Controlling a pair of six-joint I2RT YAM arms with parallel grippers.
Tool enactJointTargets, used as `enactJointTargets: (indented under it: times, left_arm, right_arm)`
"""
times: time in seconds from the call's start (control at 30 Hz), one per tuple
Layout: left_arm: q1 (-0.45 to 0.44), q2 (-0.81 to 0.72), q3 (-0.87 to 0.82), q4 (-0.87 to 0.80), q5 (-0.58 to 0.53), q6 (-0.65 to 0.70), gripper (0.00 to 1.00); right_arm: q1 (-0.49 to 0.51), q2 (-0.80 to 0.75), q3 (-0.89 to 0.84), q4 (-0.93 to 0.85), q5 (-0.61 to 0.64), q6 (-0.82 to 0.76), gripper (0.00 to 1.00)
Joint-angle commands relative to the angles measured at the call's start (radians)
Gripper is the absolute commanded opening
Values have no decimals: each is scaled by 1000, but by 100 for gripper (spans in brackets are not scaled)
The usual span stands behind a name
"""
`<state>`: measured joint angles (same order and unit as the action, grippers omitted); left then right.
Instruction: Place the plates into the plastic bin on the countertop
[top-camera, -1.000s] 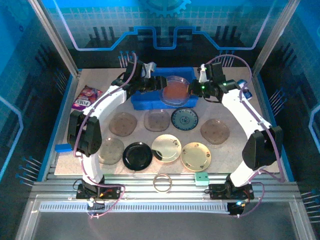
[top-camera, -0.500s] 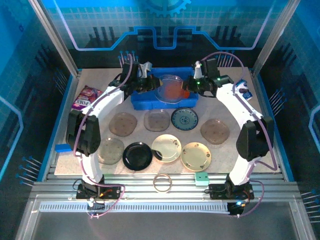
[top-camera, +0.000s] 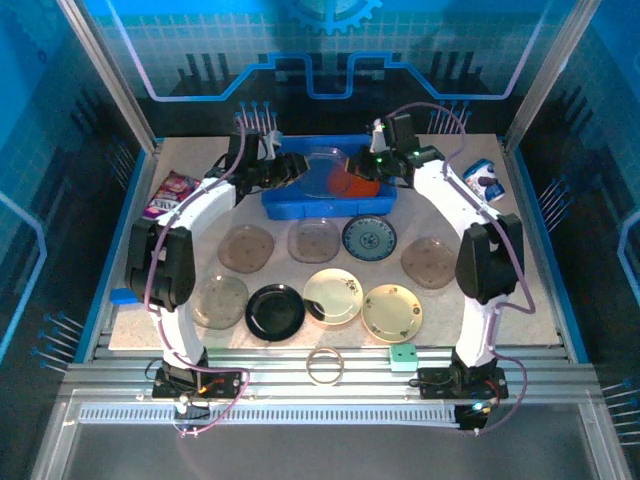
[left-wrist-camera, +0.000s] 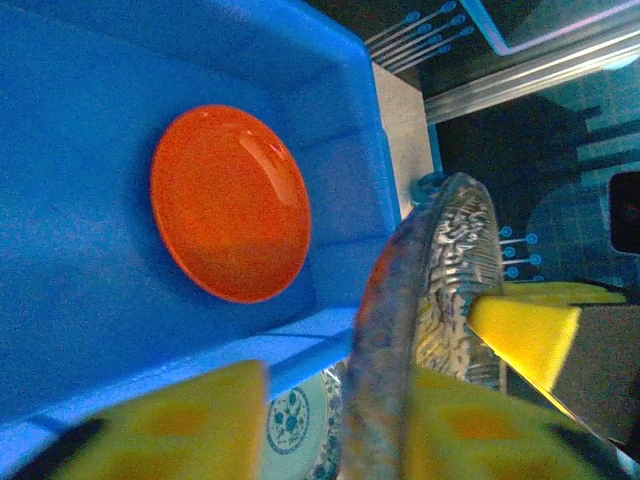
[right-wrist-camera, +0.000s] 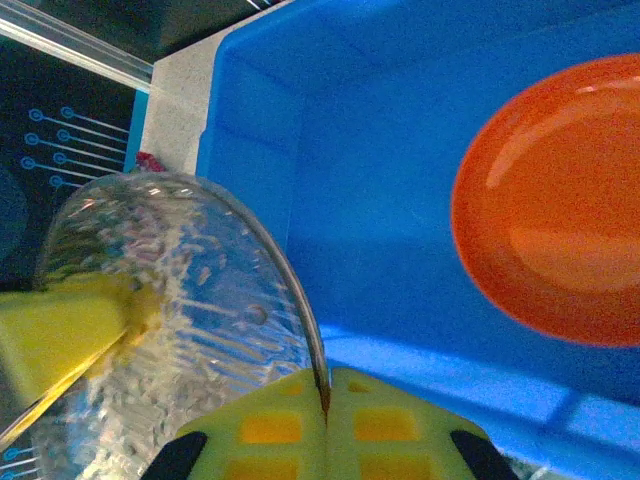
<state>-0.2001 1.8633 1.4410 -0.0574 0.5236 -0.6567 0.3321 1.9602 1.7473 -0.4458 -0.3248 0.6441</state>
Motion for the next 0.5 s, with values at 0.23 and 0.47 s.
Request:
enactJointTargets:
  times: [0.23,0.47]
  left_arm:
    - [87,-165,-110,-12,-66,59,99]
    - [143,-263,-163,-93,-129,139,99]
  right_arm:
    - [67,319,435,-178,167,20,0]
    - [101,577,751,-318,217,25,0]
